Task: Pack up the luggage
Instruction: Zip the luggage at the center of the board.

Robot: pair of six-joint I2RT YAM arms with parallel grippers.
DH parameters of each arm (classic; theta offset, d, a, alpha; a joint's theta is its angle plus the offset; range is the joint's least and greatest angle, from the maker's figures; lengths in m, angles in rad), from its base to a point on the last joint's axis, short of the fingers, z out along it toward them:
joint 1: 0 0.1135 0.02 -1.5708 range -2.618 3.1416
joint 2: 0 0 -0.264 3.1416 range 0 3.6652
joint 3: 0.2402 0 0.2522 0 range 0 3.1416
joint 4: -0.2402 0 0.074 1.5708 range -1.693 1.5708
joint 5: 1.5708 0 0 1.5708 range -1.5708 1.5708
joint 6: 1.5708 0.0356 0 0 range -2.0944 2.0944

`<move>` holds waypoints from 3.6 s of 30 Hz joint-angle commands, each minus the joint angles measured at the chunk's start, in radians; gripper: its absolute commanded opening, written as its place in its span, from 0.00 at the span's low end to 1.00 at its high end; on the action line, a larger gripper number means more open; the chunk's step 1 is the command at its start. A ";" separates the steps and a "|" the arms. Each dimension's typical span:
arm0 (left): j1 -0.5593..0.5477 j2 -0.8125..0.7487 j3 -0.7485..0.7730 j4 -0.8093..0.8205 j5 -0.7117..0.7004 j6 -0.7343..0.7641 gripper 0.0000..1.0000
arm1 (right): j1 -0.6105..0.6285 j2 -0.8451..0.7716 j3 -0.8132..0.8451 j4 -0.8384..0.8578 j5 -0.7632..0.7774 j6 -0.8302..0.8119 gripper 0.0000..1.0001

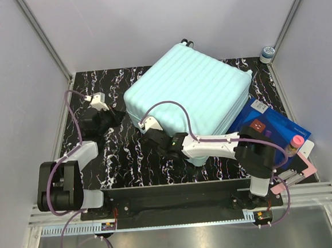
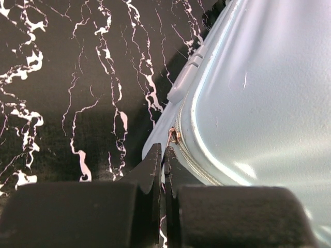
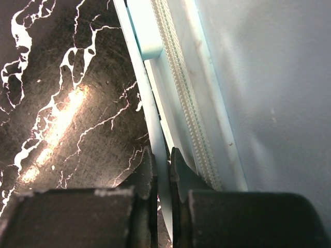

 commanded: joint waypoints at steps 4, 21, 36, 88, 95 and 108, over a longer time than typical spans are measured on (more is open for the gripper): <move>0.028 0.045 0.093 0.064 -0.299 0.083 0.00 | -0.053 -0.026 -0.126 -0.436 0.084 0.228 0.00; 0.002 0.003 0.061 0.051 -0.310 0.102 0.00 | 0.053 0.009 -0.037 -0.209 -0.001 -0.084 0.00; 0.002 -0.144 -0.059 -0.012 -0.327 0.083 0.00 | 0.204 -0.006 -0.014 -0.066 -0.192 -0.295 0.00; 0.022 -0.066 -0.022 0.049 -0.227 0.106 0.00 | 0.172 -0.522 0.269 -0.497 0.073 0.083 0.93; 0.023 -0.072 -0.028 0.057 -0.224 0.105 0.00 | -0.311 -0.684 0.265 -0.572 0.078 0.240 0.93; 0.042 -0.075 -0.034 0.071 -0.220 0.102 0.00 | -1.212 -0.847 -0.227 -0.424 -0.348 0.329 0.97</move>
